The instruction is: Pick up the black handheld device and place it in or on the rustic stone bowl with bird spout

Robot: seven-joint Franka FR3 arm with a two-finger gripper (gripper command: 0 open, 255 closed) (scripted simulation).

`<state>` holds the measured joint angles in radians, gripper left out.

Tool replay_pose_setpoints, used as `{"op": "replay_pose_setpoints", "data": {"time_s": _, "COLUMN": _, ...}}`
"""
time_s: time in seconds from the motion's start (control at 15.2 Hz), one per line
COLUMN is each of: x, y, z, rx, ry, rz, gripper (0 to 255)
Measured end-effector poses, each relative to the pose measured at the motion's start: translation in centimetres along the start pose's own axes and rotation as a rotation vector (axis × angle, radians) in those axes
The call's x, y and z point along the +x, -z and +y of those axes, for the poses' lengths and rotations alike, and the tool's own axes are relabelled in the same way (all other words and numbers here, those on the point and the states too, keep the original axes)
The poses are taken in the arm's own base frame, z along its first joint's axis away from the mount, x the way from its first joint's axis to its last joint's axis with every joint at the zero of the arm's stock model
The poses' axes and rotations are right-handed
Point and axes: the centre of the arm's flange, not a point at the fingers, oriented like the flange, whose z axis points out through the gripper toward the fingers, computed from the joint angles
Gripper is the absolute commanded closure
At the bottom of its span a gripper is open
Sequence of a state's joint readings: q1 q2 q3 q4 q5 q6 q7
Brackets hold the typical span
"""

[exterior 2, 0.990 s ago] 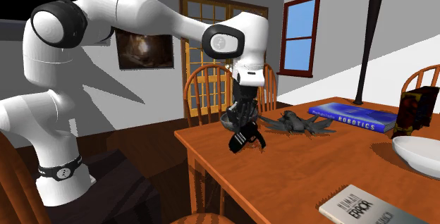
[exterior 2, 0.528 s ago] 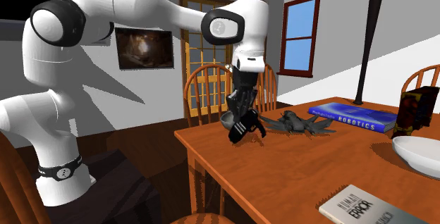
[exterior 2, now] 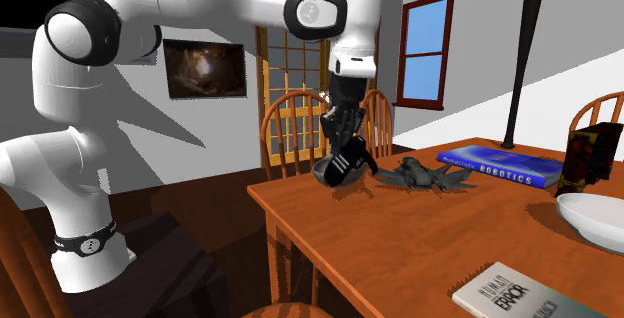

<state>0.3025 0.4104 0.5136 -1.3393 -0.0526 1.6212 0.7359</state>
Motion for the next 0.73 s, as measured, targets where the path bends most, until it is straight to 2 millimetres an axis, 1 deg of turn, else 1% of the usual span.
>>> {"op": "replay_pose_setpoints", "data": {"time_s": 0.59, "x": -0.6, "y": 4.6, "z": -0.4, "rx": 0.000, "ry": 0.000, "rz": 0.000, "gripper": 255}}
{"op": "replay_pose_setpoints", "data": {"time_s": 0.66, "x": -0.7, "y": 4.8, "z": -0.4, "rx": 0.000, "ry": 0.000, "rz": 0.000, "gripper": 255}}
{"op": "replay_pose_setpoints", "data": {"time_s": 0.73, "x": -1.0, "y": 4.9, "z": -1.0, "rx": 0.000, "ry": 0.000, "rz": 0.000, "gripper": 255}}
